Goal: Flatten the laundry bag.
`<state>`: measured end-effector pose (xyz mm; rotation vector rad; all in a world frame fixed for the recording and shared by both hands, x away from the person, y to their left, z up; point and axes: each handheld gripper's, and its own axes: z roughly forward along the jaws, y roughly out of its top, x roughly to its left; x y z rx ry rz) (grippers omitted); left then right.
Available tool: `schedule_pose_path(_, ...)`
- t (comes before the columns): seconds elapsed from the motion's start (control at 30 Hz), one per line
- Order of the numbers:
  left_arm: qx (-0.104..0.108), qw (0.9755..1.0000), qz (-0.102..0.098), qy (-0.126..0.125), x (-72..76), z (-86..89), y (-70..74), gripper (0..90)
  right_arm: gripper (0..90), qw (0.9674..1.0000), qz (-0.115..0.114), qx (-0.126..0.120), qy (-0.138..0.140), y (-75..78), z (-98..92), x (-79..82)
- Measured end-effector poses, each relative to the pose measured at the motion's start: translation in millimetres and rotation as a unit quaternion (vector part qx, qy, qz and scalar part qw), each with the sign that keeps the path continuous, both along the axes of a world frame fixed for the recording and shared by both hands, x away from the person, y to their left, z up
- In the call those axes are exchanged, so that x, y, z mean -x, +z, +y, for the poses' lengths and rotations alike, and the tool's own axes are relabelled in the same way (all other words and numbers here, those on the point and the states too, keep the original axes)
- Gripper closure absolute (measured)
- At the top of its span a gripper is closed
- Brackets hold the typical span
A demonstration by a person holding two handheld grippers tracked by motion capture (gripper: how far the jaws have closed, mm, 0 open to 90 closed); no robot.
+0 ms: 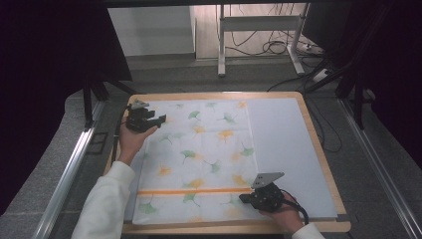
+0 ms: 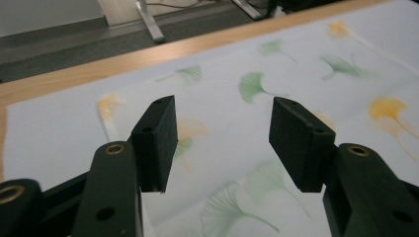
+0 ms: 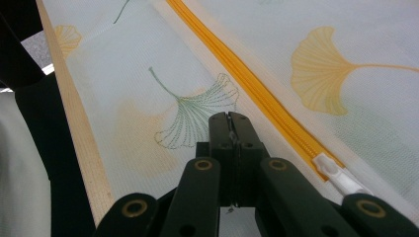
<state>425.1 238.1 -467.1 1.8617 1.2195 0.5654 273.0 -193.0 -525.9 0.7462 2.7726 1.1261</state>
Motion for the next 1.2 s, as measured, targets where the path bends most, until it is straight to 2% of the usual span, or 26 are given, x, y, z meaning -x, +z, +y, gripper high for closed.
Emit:
schedule_pose_path(0.07,-0.005,0.9997,-0.003,-0.023,13.3,-5.9,1.5,42.2,88.9,1.0000,0.001,0.000,0.000,0.0,0.0,0.0)
schedule_pose_path(0.13,-0.005,0.9996,-0.005,-0.026,18.2,-7.7,2.3,41.1,88.9,1.0000,0.002,0.000,0.000,0.1,-0.1,-0.1)
schedule_pose_path(0.2,0.004,0.9995,-0.010,-0.031,27.8,-10.3,3.1,39.4,88.9,1.0000,0.004,-0.001,0.000,0.1,-0.2,-0.6)
schedule_pose_path(0.23,0.012,0.9991,-0.011,-0.038,37.1,-13.0,2.9,37.7,88.9,1.0000,0.003,0.000,0.001,0.1,-0.1,-1.1)
schedule_pose_path(0.27,0.012,0.9991,-0.011,-0.038,37.1,-13.0,2.9,37.7,88.9,1.0000,0.003,0.000,0.001,0.1,-0.1,-1.1)
schedule_pose_path(0.33,0.012,0.9989,-0.015,-0.043,46.1,-16.5,1.7,37.7,88.9,1.0000,0.004,0.001,0.001,0.3,0.1,-1.2)
schedule_pose_path(0.5,0.013,0.9983,-0.006,-0.057,62.5,-24.3,-4.3,37.4,89.0,1.0000,0.005,0.003,0.000,0.7,0.7,-1.4)
schedule_pose_path(0.77,0.032,0.9970,-0.004,-0.070,85.8,-29.4,-6.7,37.1,89.0,1.0000,0.004,0.008,-0.003,2.1,1.8,-0.6)
schedule_pose_path(1.0,0.039,0.9961,-0.008,-0.079,102.5,-35.4,-3.8,36.9,89.1,0.9998,-0.002,-0.010,-0.017,9.1,-7.9,0.1)
schedule_pose_path(1.2,0.029,0.9937,-0.013,-0.107,117.2,-54.8,-8.6,36.8,89.1,0.9990,-0.012,-0.027,-0.034,15.9,-19.6,-2.0)
